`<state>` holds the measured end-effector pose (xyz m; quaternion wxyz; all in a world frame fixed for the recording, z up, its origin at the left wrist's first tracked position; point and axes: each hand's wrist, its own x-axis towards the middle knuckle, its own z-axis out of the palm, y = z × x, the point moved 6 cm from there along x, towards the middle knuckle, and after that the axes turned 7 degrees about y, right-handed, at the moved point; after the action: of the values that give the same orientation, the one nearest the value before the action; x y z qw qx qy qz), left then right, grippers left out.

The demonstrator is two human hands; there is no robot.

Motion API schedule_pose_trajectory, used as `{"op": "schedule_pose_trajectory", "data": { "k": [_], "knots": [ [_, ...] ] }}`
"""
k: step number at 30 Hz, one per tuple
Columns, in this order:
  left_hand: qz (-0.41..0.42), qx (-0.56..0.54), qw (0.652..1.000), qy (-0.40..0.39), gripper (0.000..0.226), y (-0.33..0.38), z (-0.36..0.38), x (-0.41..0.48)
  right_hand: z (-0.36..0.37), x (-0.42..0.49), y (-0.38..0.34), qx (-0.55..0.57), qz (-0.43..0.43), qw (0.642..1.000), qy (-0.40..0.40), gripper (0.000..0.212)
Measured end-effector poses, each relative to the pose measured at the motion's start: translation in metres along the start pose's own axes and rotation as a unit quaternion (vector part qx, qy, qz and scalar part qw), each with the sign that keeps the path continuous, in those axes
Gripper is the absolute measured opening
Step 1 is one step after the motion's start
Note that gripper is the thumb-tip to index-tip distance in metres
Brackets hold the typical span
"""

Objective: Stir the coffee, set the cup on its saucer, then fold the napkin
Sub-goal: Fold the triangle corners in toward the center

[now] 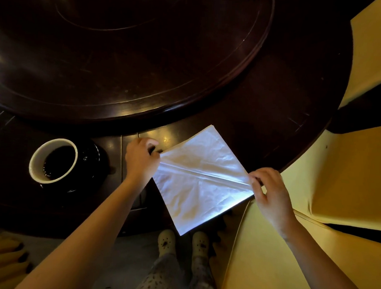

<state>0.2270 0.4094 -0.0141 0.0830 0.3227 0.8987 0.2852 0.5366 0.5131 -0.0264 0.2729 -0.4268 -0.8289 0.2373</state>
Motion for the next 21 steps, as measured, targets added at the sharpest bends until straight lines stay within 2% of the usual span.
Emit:
{"op": "schedule_pose_trajectory", "data": {
  "k": [2, 3, 5, 7, 9, 14, 16, 21],
  "knots": [
    [0.104, 0.017, 0.993, 0.053, 0.033, 0.027, 0.004, -0.010, 0.000, 0.020, -0.014, 0.011, 0.068, 0.997, 0.036, 0.035],
    [0.155, 0.016, 0.987, 0.049, 0.037, 0.043, 0.014, -0.020, 0.009, 0.034, -0.025, 0.013, 0.088, 0.995, 0.040, 0.039],
    [0.224, 0.056, 0.973, -0.012, 0.044, 0.071, 0.040, -0.042, 0.049, 0.062, -0.059, 0.015, 0.059, 0.998, 0.005, 0.048],
    [0.217, 0.158, 0.960, -0.084, 0.056, 0.064, 0.068, -0.054, 0.103, 0.073, -0.090, -0.035, -0.017, 0.992, -0.117, 0.060],
    [0.195, 0.212, 0.953, -0.092, 0.064, 0.033, 0.079, -0.053, 0.143, 0.066, -0.096, -0.127, -0.080, 0.966, -0.208, 0.061],
    [0.189, 0.189, 0.962, -0.049, 0.057, 0.010, 0.071, -0.046, 0.122, 0.061, -0.054, -0.214, -0.111, 0.956, -0.166, 0.062],
    [0.182, 0.181, 0.965, -0.045, 0.058, 0.012, 0.069, -0.046, 0.102, 0.061, -0.028, -0.255, -0.086, 0.952, -0.142, 0.060],
    [0.180, 0.172, 0.968, -0.034, 0.057, 0.011, 0.068, -0.047, 0.054, 0.048, 0.024, -0.294, -0.020, 0.945, -0.140, 0.060]
  ]
}}
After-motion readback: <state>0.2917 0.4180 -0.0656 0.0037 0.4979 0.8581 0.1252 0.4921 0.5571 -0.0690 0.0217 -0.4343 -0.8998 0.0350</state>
